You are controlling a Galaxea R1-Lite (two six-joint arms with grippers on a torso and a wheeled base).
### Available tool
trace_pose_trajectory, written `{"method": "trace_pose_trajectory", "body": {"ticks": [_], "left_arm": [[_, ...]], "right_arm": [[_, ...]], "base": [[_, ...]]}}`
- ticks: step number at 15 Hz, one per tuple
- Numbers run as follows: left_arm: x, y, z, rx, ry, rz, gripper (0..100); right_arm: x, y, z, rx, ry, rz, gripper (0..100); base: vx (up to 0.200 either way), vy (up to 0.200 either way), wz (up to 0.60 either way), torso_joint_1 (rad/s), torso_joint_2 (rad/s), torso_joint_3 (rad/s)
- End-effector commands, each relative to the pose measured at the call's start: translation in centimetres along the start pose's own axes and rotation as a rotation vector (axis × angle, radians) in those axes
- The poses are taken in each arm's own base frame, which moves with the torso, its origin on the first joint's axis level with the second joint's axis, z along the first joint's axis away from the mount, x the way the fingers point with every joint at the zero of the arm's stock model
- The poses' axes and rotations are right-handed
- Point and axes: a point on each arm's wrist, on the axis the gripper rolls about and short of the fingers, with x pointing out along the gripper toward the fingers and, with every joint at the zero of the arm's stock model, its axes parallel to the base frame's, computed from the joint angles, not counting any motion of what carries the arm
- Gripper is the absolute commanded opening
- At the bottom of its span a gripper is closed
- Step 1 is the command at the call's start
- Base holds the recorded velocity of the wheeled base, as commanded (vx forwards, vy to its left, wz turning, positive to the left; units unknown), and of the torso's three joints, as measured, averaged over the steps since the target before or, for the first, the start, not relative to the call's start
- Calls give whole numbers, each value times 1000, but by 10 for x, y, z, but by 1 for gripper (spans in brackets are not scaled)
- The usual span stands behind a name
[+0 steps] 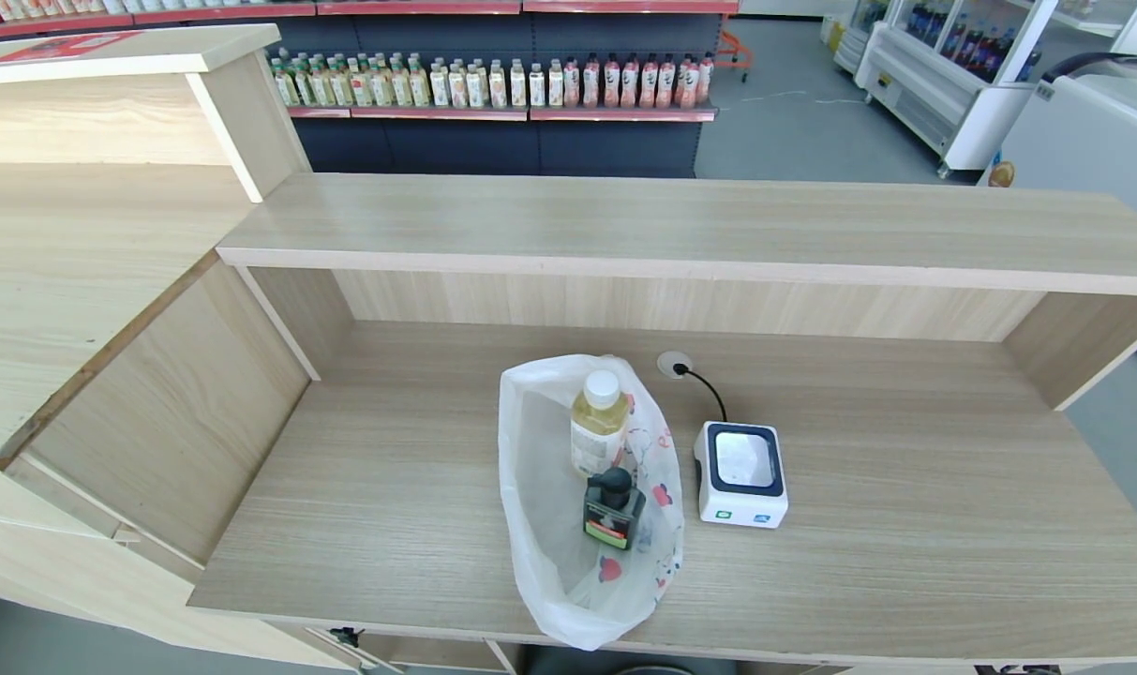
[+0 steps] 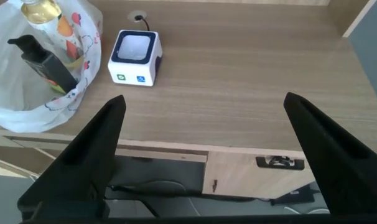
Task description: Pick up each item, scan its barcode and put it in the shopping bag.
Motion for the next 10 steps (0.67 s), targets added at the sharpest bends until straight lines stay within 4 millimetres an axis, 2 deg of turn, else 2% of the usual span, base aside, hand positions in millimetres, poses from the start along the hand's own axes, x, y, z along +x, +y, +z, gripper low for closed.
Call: {"method": "trace_pose_trajectory", "body": {"ticks": [1, 3, 10], "left_arm": [[0, 0, 0, 0, 0, 0, 100], [0, 0, 0, -14, 0, 0, 100], [0, 0, 0, 12, 0, 0, 100]], "right_arm": [[0, 0, 0, -4, 3, 1, 100], [0, 0, 0, 12, -1, 4, 100], [0, 0, 0, 14, -4, 3, 100]], "base": [[0, 0, 0, 0, 0, 0], [0, 0, 0, 0, 0, 0], [0, -200, 0, 4, 2, 1]]}}
